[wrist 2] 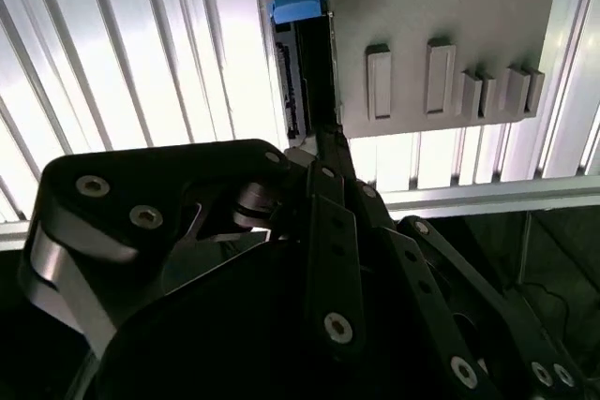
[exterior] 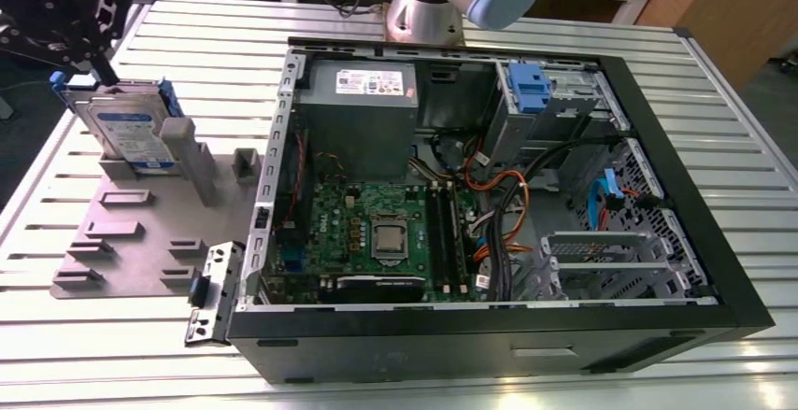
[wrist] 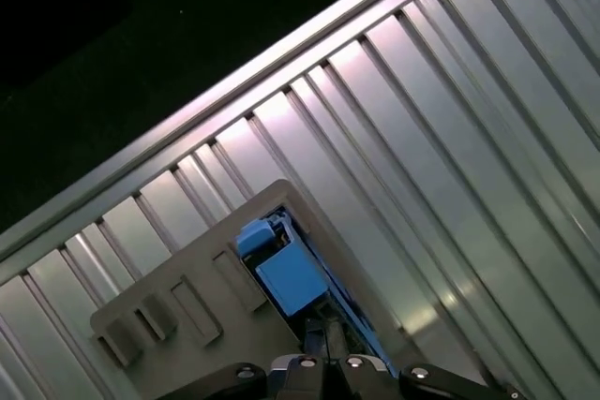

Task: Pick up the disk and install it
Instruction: 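Pick up the disk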

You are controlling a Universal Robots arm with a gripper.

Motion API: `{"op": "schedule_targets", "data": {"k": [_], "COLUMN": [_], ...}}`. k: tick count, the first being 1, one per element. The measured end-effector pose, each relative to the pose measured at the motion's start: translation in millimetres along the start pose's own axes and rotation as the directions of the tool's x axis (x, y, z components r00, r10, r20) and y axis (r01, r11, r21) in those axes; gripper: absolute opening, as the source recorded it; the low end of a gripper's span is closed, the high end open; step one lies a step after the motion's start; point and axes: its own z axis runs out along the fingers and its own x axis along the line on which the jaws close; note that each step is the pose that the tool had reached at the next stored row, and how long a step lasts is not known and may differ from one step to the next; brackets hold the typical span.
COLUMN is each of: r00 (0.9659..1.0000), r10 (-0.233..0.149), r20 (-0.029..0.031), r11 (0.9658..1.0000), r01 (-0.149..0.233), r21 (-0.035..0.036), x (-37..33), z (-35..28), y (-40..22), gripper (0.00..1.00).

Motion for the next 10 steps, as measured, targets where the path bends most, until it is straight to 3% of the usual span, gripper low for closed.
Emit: {"op": "schedule_targets", "data": {"k": [5, 10], "r00": [0.9973, 0.9885], "r10": [-0.073, -0.151], "r20": [-0.0003, -0.0009], "r11": [0.9973, 0.9885], "r01": [0.073, 0.151], "r21": [-0.0012, -0.0026], "x": [0.0, 0.0], "z": [0.3, 0.5], "y": [0.0, 0.0], "gripper": [0.11, 0.11]}}
